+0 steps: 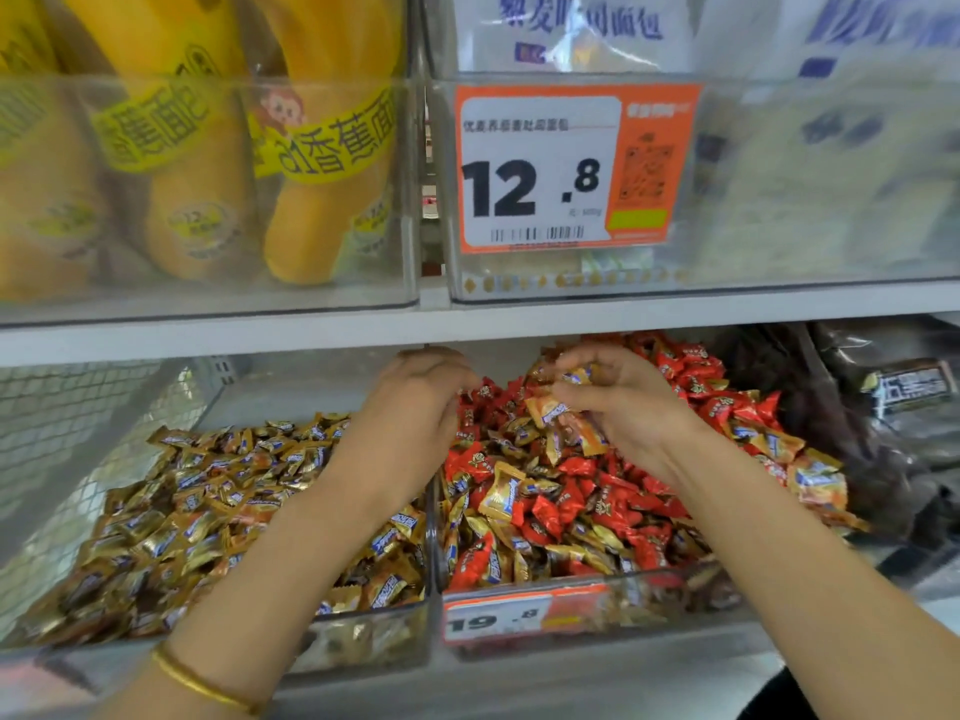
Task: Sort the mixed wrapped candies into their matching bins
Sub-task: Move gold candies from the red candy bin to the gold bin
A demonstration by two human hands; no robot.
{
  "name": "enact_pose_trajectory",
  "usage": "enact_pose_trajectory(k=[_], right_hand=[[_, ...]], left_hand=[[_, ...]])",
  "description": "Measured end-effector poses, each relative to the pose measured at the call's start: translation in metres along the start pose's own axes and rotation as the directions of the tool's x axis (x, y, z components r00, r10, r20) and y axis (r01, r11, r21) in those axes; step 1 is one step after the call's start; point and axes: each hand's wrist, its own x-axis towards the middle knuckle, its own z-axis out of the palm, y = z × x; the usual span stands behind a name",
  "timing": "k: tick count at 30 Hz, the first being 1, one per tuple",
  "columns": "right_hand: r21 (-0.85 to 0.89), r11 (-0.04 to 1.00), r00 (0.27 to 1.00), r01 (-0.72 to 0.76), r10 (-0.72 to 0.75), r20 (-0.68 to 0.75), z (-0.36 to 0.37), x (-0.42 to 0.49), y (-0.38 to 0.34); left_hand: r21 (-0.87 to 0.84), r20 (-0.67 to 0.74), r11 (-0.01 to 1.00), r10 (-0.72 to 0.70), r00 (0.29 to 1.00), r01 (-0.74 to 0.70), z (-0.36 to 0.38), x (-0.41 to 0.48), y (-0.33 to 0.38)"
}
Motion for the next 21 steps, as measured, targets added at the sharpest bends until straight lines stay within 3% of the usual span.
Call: enact_pose_trajectory(k=[2, 4, 5, 7, 8, 9, 12, 15, 18, 21], right_hand=[[0.176, 0.983, 0.999, -0.052, 0.053, 0.001, -0.005, -0.007, -0.001], [0.342, 0.935, 0.995, -0.094, 0.095, 0.015, -0.008, -0.012, -0.002], [0.411, 0.904, 0.993, -0.117, 0.121, 0.016, -0.009, -0.014, -0.001], [0.514, 0.844, 0.985, -0.155, 0.169, 0.020, -0.009, -0.017, -0.001], [0.552, 0.816, 0.981, -0.172, 0.191, 0.024, -0.009, -0.017, -0.002], [0.589, 0.786, 0.977, -0.187, 0.213, 0.025, -0.009, -0.017, -0.004], [0.702, 0.680, 0.961, -0.212, 0.274, 0.025, -0.017, -0.016, -0.012], [0.759, 0.596, 0.944, -0.260, 0.321, 0.071, -0.026, -0.015, -0.016], [0.815, 0.477, 0.911, -0.327, 0.388, 0.139, -0.029, -0.016, -0.016], [0.863, 0.334, 0.876, -0.378, 0.430, 0.218, -0.031, -0.018, -0.015]], left_hand=[[-0.047, 0.062, 0.999, 0.006, 0.998, -0.004, -0.002, 0.008, 0.013], [-0.196, 0.171, 0.976, -0.064, 0.983, 0.098, 0.004, 0.018, 0.026], [-0.321, 0.267, 0.924, -0.121, 0.956, 0.206, 0.007, 0.022, 0.035], [-0.542, 0.483, 0.708, -0.178, 0.857, 0.453, 0.015, 0.027, 0.051], [-0.569, 0.528, 0.641, -0.196, 0.826, 0.515, 0.020, 0.029, 0.056], [-0.540, 0.520, 0.658, -0.230, 0.823, 0.525, 0.027, 0.032, 0.056], [-0.257, 0.405, 0.852, -0.333, 0.851, 0.456, 0.042, 0.046, 0.044], [0.017, 0.540, 0.942, -0.290, 0.790, 0.334, 0.043, 0.054, 0.036], [0.060, 0.718, 0.952, -0.251, 0.649, 0.301, 0.046, 0.051, 0.040], [0.048, 0.708, 0.962, -0.222, 0.670, 0.268, 0.053, 0.047, 0.044]])
